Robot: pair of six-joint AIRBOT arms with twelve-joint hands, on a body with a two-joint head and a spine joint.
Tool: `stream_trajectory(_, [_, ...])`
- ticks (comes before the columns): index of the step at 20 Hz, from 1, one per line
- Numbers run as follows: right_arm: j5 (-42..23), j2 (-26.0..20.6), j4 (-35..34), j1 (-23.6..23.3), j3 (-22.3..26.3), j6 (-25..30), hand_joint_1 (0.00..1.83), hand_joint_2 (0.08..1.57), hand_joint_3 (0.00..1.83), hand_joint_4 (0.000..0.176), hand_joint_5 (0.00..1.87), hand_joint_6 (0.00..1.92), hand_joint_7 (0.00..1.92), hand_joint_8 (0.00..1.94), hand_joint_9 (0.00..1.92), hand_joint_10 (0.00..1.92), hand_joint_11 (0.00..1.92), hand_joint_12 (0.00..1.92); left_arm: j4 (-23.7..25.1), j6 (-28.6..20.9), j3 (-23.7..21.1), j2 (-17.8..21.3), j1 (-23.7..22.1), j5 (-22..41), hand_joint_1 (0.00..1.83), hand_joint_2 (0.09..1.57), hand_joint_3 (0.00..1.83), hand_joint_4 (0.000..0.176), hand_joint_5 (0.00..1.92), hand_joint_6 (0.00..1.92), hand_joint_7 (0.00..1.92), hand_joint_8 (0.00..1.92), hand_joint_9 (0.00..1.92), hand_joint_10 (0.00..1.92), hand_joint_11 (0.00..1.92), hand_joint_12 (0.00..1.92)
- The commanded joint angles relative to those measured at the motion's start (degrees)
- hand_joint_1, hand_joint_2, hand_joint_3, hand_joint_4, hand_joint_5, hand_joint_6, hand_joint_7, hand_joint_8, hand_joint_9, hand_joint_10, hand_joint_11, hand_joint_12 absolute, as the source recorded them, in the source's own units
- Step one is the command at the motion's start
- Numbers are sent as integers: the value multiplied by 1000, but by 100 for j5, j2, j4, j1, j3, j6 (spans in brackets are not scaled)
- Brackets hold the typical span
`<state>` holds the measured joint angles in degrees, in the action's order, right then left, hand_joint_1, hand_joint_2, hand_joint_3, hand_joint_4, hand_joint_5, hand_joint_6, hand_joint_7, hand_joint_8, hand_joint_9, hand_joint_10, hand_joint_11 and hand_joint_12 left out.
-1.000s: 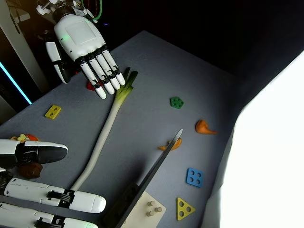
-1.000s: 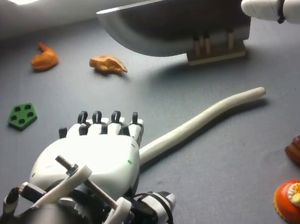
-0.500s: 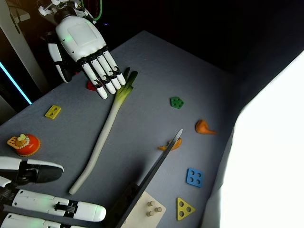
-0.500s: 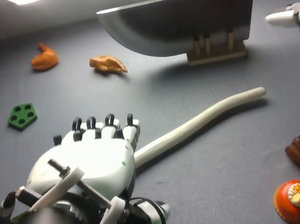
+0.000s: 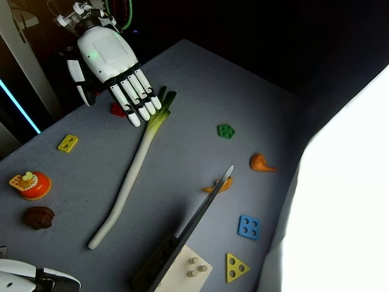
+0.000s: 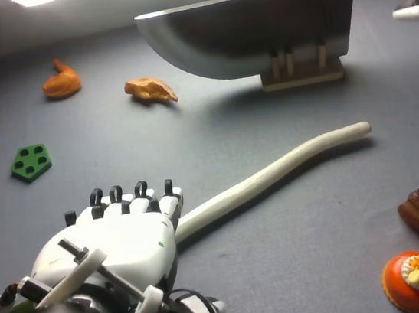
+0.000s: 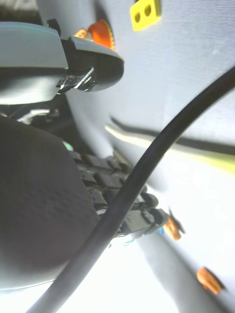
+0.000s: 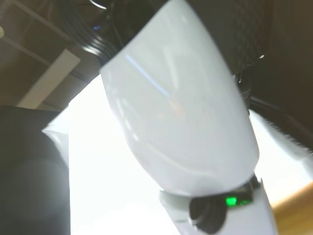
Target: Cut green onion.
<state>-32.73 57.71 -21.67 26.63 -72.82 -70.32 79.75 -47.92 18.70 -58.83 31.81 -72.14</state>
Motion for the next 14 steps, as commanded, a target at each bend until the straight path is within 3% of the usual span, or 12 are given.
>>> stream_trajectory(1, [-661,-13,60,-56,-72,93,1078,1030,0,27,0,0,0,0,0,0,0,0,492,-10,21,-24,17,-168,707,1120,0,28,0,0,0,0,1,0,8,10])
stream_trajectory(2, [-582,58,60,-56,-204,263,1085,1039,4,29,0,0,0,0,0,0,0,0,571,-10,16,-24,108,-161,681,1129,0,30,0,0,0,0,0,0,16,16])
stream_trajectory(3, [-562,109,60,-56,-287,390,1060,1042,6,15,0,0,0,0,0,0,0,0,632,-10,11,-24,172,-131,677,1133,0,35,0,0,0,0,0,0,30,25])
stream_trajectory(4, [-559,188,78,-56,-442,613,1067,1032,1,13,0,0,0,0,0,0,0,0,742,-10,7,-26,289,-65,609,1152,4,39,0,0,0,0,0,0,34,31])
stream_trajectory(7, [-504,373,339,-8,-815,1153,1116,1016,0,20,0,0,0,0,0,0,0,0,917,-10,-15,-60,470,15,554,1184,13,47,0,0,0,0,0,0,4,8])
stream_trajectory(10, [-479,598,494,99,-1199,1319,1066,1056,12,7,0,0,0,0,0,0,0,0,1005,-10,-12,-127,482,15,663,1158,0,36,8,3,0,0,3,1,31,16])
stream_trajectory(13, [-478,835,597,169,-1562,1438,1109,1052,9,20,0,0,0,0,0,0,0,0,1112,-30,12,-179,456,15,651,1182,8,44,0,0,0,0,12,5,1,2])
stream_trajectory(14, [-478,931,607,183,-1690,1462,1118,1043,4,26,0,0,0,0,0,0,0,0,1161,-135,16,-188,462,15,629,1191,12,38,0,0,0,0,14,5,0,0])
